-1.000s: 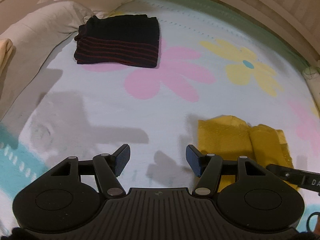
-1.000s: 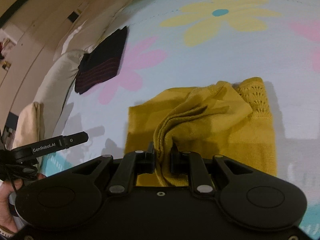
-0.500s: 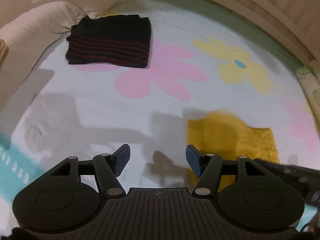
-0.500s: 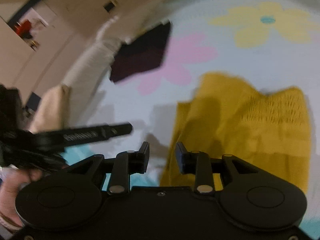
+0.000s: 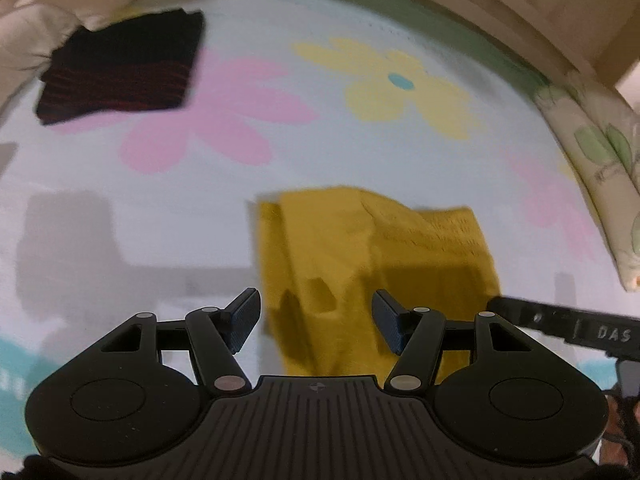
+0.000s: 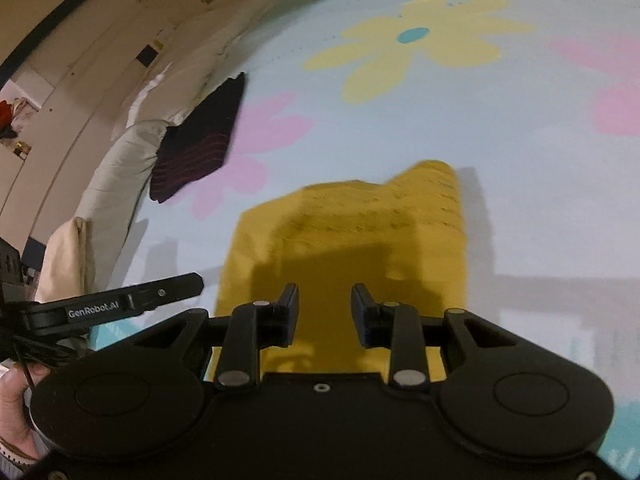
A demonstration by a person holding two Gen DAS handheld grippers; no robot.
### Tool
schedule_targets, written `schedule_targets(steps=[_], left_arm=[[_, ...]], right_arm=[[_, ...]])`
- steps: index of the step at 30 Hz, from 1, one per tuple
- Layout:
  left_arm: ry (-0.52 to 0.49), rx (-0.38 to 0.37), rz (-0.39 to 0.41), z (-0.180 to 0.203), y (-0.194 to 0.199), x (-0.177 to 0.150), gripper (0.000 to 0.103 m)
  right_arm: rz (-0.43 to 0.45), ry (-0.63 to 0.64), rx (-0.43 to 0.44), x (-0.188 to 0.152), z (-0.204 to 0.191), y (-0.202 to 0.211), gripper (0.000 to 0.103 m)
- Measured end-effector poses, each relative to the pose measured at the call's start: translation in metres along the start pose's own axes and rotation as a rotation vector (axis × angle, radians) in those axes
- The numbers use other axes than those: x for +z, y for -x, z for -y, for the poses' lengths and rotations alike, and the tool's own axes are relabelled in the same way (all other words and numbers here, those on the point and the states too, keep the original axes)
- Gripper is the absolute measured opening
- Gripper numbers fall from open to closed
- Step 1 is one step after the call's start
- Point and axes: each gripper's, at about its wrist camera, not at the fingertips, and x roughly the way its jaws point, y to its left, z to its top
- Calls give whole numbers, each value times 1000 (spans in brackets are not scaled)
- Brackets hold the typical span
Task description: Fold small clothes
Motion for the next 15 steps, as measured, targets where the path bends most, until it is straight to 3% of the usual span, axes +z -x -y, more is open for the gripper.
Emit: schedule_targets(steps=[6, 7, 8, 10, 13, 15], left_arm=[[-39, 28, -70, 17, -30, -7, 59], [-40, 29, -76, 18, -34, -9, 52], [-39, 38, -63, 19, -35, -12, 36], [-16, 42, -17, 17, -32, -18, 21], [31, 42, -12, 7, -26, -19, 16], [2, 63, -4, 3, -25, -22, 16]], right_arm=[[15, 10, -34, 1, 17, 9, 45], [15, 4, -42, 2, 21, 10, 50], [17, 0, -47, 2, 24, 10, 52], [16, -15, -54, 3, 34, 13, 56], [9, -37, -48, 4, 45, 13, 58], [12, -43, -48, 5, 51, 13, 62]])
